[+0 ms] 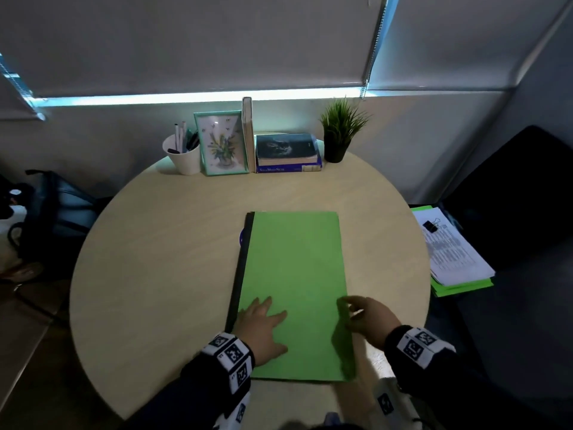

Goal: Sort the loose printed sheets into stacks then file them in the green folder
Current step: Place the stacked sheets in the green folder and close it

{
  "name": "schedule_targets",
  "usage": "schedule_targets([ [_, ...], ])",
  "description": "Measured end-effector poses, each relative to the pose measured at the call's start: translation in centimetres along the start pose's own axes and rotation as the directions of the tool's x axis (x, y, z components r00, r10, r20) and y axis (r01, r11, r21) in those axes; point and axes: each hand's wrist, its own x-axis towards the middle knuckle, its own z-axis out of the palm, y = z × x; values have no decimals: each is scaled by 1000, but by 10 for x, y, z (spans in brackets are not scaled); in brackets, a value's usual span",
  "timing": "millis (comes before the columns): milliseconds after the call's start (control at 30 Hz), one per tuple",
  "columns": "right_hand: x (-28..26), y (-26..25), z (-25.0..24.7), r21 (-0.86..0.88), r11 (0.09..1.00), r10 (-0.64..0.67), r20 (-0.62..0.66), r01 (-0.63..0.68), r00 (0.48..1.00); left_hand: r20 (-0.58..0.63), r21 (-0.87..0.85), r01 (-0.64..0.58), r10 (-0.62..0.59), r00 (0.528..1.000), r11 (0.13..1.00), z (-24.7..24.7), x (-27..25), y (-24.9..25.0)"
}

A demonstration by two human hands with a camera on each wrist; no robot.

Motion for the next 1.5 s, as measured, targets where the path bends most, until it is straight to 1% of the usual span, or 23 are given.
schedule_targets([
  [33, -2, 0, 3, -147, 988, -37, 18, 40, 999, 17, 40, 20, -21, 1000, 999, 3, 1, -7],
  [67, -3, 0, 7, -247, 965, -76, 47, 86, 996, 36, 63, 33, -35, 999, 997, 7, 2, -14],
  [100, -4, 0, 12, -307, 944, -96, 88, 119, 991, 54, 62, 40, -43, 998, 997, 10, 3, -19],
  [167, -3, -1, 21, -393, 911, -73, 142, 124, 987, 70, 26, 41, -43, 997, 999, 15, 3, -26],
  [233, 1, -3, 27, -443, 889, -60, 131, 113, 990, 62, 11, 38, -39, 997, 999, 18, 5, -31],
  [333, 15, -12, 32, -419, 902, -63, 115, 106, 991, 42, 23, 56, -57, 998, 998, 18, 10, -38],
  [400, 26, -22, 31, -433, 894, -69, 116, 113, 991, 32, 40, 68, -69, 997, 997, 14, 14, -46],
  [467, 37, -35, 29, -453, 882, -87, 117, 131, 989, 32, 21, 83, -84, 996, 996, 7, 17, -58],
  [567, 51, -58, 27, -456, 875, -115, 138, 166, 984, 34, -6, 108, -107, 994, 994, -6, 24, -79],
  [800, 93, -113, 33, -443, 870, -138, 199, 215, 970, 37, -19, 178, -177, 983, 984, -45, 45, -132],
  [967, 118, -145, 39, -432, 875, -155, 182, 221, 971, 39, -44, 211, -210, 977, 976, -68, 60, -161],
  [1100, 136, -166, 43, -441, 871, -147, 182, 215, 972, 34, -45, 230, -229, 973, 972, -83, 69, -183],
  [1267, 151, -187, 47, -424, 882, -116, 225, 204, 967, 28, -52, 244, -243, 970, 968, -98, 77, -206],
  [1333, 156, -191, 48, -411, 890, -102, 246, 199, 964, 27, -58, 248, -247, 969, 967, -103, 78, -211],
  [1500, 163, -200, 51, -404, 897, -81, 251, 180, 965, 20, -66, 257, -256, 967, 964, -105, 81, -218],
])
